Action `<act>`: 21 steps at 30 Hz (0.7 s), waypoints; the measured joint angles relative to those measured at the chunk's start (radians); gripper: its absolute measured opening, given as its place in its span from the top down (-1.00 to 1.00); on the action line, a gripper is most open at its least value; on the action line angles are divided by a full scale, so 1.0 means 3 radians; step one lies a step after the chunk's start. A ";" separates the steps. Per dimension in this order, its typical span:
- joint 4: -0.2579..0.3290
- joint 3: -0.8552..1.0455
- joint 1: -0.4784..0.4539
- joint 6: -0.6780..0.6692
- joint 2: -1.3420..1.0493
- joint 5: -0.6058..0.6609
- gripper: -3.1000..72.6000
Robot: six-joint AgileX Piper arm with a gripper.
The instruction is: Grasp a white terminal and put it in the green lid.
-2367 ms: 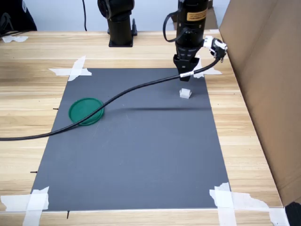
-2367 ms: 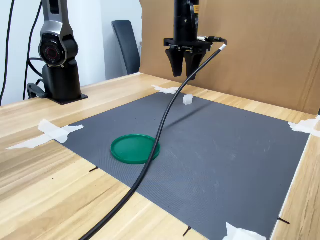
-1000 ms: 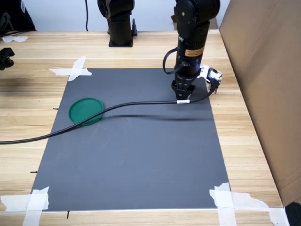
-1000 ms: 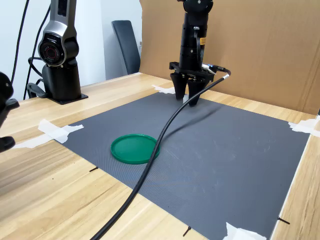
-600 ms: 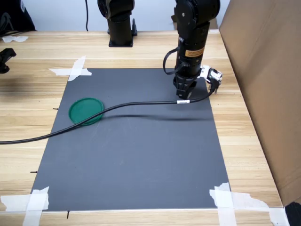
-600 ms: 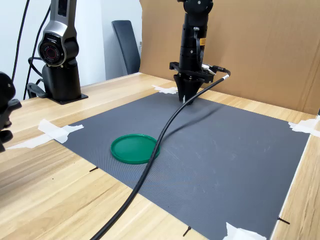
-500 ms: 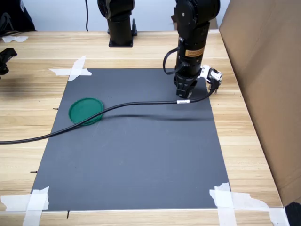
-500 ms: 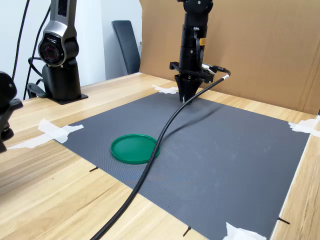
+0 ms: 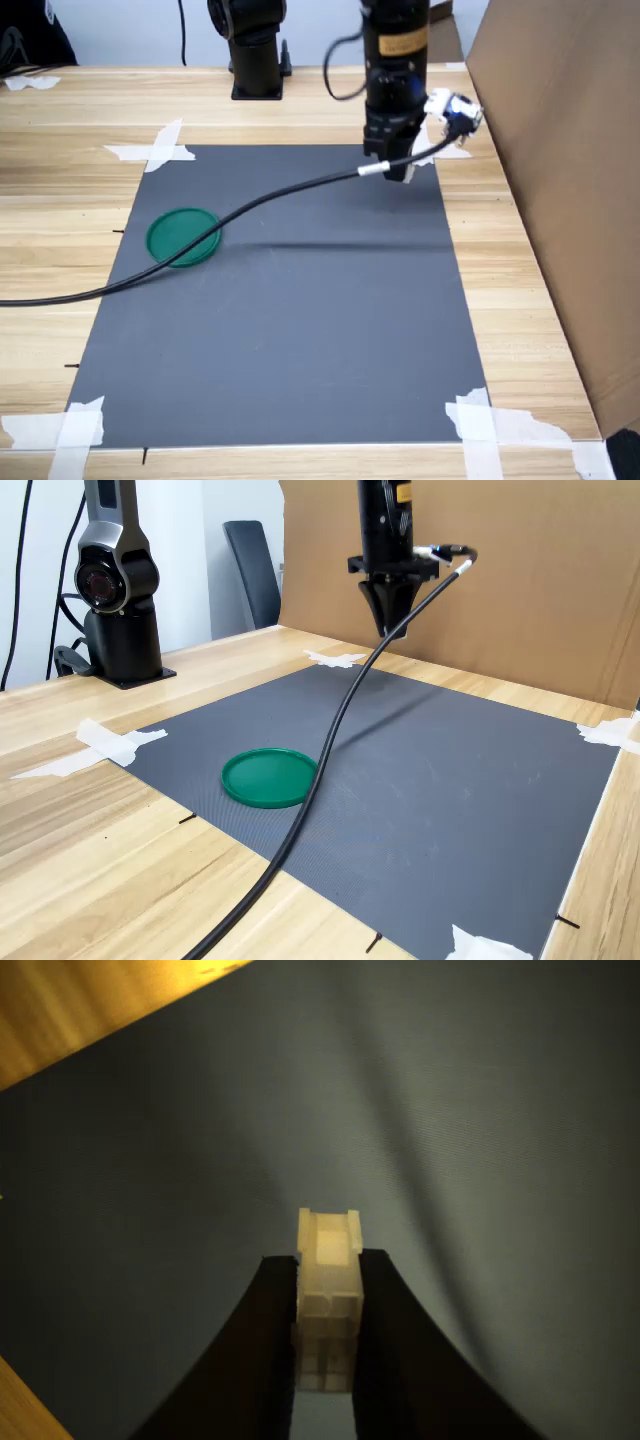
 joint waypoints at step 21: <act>0.0231 -0.0703 -0.1959 -0.0466 -0.0156 0.0695 0.70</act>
